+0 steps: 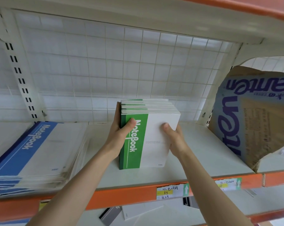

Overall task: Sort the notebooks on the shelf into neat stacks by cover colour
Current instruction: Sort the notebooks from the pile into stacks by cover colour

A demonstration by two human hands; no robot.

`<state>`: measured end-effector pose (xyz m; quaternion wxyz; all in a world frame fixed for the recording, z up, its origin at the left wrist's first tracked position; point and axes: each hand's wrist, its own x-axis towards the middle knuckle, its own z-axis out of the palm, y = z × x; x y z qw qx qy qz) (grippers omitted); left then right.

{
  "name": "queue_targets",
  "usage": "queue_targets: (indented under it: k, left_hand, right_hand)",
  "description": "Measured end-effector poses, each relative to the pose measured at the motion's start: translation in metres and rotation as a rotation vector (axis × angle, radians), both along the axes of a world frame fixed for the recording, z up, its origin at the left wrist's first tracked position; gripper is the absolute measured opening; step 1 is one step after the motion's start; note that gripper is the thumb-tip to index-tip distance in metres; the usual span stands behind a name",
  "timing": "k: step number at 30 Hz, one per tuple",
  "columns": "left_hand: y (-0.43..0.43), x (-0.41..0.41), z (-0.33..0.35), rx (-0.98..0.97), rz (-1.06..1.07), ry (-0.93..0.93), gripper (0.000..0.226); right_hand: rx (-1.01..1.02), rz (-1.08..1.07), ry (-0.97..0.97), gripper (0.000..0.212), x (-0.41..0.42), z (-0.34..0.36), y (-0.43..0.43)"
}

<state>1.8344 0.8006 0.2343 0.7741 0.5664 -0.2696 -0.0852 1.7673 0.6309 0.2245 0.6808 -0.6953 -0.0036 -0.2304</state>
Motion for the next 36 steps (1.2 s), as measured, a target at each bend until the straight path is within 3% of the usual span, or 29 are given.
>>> queue_targets:
  k: [7, 15, 22, 29, 32, 34, 36]
  left_hand:
    - [-0.005, 0.003, -0.002, 0.007, 0.043, 0.018, 0.085]
    - [-0.002, 0.005, -0.002, 0.017, 0.065, -0.038, 0.078]
    - [-0.002, 0.004, -0.019, 0.04, 0.029, 0.019, 0.073]
    - [-0.002, 0.004, -0.022, 0.023, 0.032, 0.01, 0.1]
    - [0.003, -0.001, -0.012, 0.056, 0.099, -0.131, 0.089]
    - [0.008, 0.0, 0.002, 0.087, 0.231, -0.374, 0.078]
    - [0.014, 0.007, 0.016, 0.241, 0.392, -0.697, 0.066]
  right_hand:
    - [0.04, -0.041, -0.016, 0.1, 0.004, -0.001, 0.002]
    - [0.018, -0.061, -0.012, 0.123, 0.004, 0.001, 0.001]
    - [0.018, -0.033, 0.029, 0.113, 0.006, -0.013, 0.001]
    - [0.02, -0.043, 0.014, 0.112, 0.006, -0.016, 0.002]
    - [0.016, -0.054, 0.012, 0.11, 0.006, -0.017, 0.002]
    - [0.018, -0.06, 0.015, 0.11, 0.006, -0.017, 0.002]
    - [0.014, -0.064, 0.011, 0.11, 0.006, -0.017, 0.001]
